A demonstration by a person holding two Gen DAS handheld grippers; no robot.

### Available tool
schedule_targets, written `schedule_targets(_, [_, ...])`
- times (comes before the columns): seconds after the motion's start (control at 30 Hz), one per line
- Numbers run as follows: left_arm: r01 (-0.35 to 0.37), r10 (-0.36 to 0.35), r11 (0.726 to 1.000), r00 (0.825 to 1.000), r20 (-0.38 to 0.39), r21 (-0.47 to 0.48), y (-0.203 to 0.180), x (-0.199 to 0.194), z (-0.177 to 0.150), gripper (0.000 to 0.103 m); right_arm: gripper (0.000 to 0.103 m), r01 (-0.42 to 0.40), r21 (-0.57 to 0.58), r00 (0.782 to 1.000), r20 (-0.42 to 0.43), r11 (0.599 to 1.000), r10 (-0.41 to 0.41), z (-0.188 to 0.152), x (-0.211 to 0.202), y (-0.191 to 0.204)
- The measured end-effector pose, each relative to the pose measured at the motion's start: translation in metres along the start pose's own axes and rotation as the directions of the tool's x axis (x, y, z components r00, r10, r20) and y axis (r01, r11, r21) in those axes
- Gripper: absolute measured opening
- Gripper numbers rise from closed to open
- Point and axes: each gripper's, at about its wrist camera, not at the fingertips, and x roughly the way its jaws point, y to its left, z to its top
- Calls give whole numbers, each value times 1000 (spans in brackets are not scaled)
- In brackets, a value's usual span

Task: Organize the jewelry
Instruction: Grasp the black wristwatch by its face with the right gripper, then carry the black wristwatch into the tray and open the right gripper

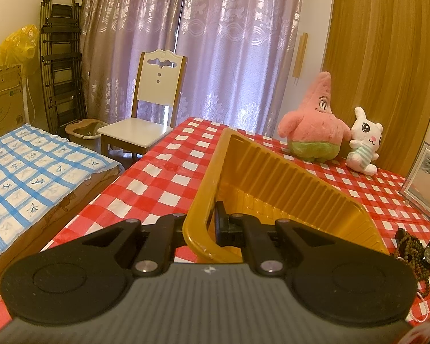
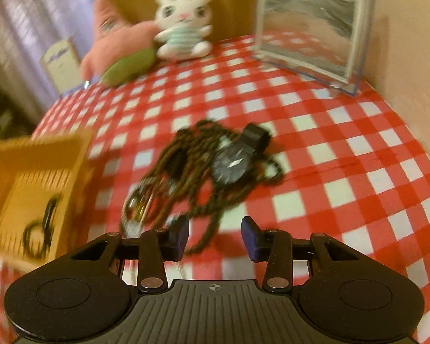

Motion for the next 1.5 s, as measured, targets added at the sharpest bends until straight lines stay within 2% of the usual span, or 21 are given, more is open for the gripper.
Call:
schedule_targets(0.17, [-1, 1, 1000, 1000, -1, -2, 0, -1, 1, 8, 44, 49, 44, 998, 34, 998, -51, 23, 12, -9])
schedule_targets(0.27, [-2, 2, 1000, 1000, -1, -4, 0, -1, 2, 8, 51, 59, 53, 997, 45, 997, -62, 32, 19, -8])
schedule_targets(0.37, [-4, 4, 1000, 1000, -3, -6, 1, -1, 2, 8, 53, 77, 35, 996, 44, 996, -79, 35, 29, 0])
schedule_targets(0.57, [-6, 6, 1000, 1000, -5, -7, 2, 0, 3, 8, 53, 164, -23, 985, 51, 986, -163, 31, 51, 15])
schedule_targets(0.7, [-6, 6, 1000, 1000, -6, -8, 3, 0, 3, 8, 51, 183, -56, 982, 63, 981, -180, 28, 59, 19])
schedule_targets(0.73, [-6, 6, 1000, 1000, -6, -7, 3, 0, 3, 8, 44, 179, -57, 982, 68, 982, -175, 28, 58, 19])
schedule_targets(0.77, [-6, 6, 1000, 1000, -6, -8, 3, 0, 3, 8, 43, 170, -58, 984, 70, 984, -166, 28, 57, 17])
schedule_targets(1.0, [-5, 5, 1000, 1000, -5, -7, 3, 1, 3, 8, 42, 117, -50, 990, 84, 992, -113, 27, 41, 8])
schedule_targets(1.23, [-5, 5, 1000, 1000, -5, -7, 4, 2, 3, 8, 42, 9, 25, 992, 123, 1000, -12, 30, 1, -10])
schedule_targets(1.5, [-1, 1, 1000, 1000, -5, -2, 4, 5, 4, 8, 42, -68, 72, 987, 150, 995, 57, 35, -45, -18])
